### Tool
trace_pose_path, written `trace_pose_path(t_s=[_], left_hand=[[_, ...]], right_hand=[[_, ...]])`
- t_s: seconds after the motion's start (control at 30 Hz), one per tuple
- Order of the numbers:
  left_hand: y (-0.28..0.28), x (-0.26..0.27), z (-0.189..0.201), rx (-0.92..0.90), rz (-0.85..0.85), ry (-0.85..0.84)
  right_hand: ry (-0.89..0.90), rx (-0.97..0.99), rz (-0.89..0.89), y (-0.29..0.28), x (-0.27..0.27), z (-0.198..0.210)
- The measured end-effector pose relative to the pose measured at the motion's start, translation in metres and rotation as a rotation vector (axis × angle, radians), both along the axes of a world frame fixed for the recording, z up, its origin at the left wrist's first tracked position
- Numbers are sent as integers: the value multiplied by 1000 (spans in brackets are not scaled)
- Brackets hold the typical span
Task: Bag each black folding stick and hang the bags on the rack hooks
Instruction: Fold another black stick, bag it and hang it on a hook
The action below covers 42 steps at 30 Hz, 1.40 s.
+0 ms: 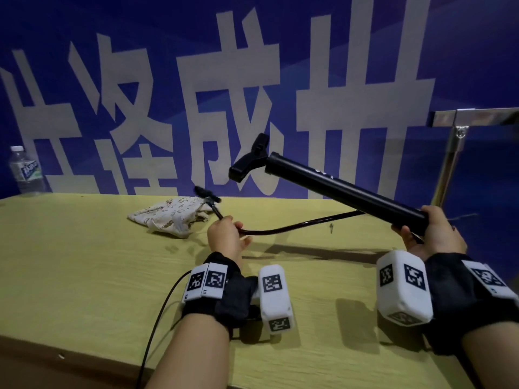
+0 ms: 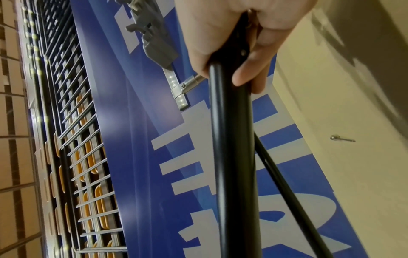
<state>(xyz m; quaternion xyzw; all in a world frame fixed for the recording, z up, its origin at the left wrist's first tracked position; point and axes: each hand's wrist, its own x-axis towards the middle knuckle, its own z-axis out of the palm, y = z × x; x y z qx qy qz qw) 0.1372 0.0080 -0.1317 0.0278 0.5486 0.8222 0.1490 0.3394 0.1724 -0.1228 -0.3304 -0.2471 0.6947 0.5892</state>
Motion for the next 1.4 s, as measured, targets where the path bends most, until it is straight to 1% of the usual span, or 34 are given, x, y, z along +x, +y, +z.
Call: trace_pose_path(t_s=[0.03,0.13,0.23,0.3,0.4,0.5,0.63,0.73,0.83,0.9,1.0,1.07,1.1,1.13,1.2,1.27,1.4], left_hand=[[-2,0,1,18,45,22],[-3,5,4,74,176,158],[-2,9,7,197,205,242],[-4,9,9,237,203,275],[-8,10,13,243,196,351],[-10,12,16,230,169,420],[-10,13,15,189,178,440],[-7,14,15,181,212,467],[-1,11,14,185,217,425],[4,8,9,161,184,367],[9,6,2,137,75,203],[9,3,0,125,17,57],[6,2,0,146,-21,-33],[2,-1,1,209,-53,-123],[-6,-8,3,379,-89,-238],[-13,-19,2,464,-144,-264],[-25,-29,7,429,-287,-143]], right_hand=[[4,13,-9,-1,-1,-1],[-8,45,-59,-1,-7,-5],[-62,91,-77,1,-10,-8],[-118,108,-66,5,-10,-11],[-186,105,-32,9,-9,-14],[-212,114,-3,12,-9,-14],[-200,111,-10,11,-11,-14],[-159,97,-74,10,-9,-14],[-80,75,-120,8,-9,-11],[-41,50,-132,5,-9,-8],[-7,42,-93,4,-10,-6],[-1,32,-57,4,-8,-5],[-1,28,-37,5,-6,-6],[-5,27,-18,5,-5,-6],[-29,34,18,8,-3,-6],[-88,59,61,12,0,-8],[-208,121,97,16,6,-9]])
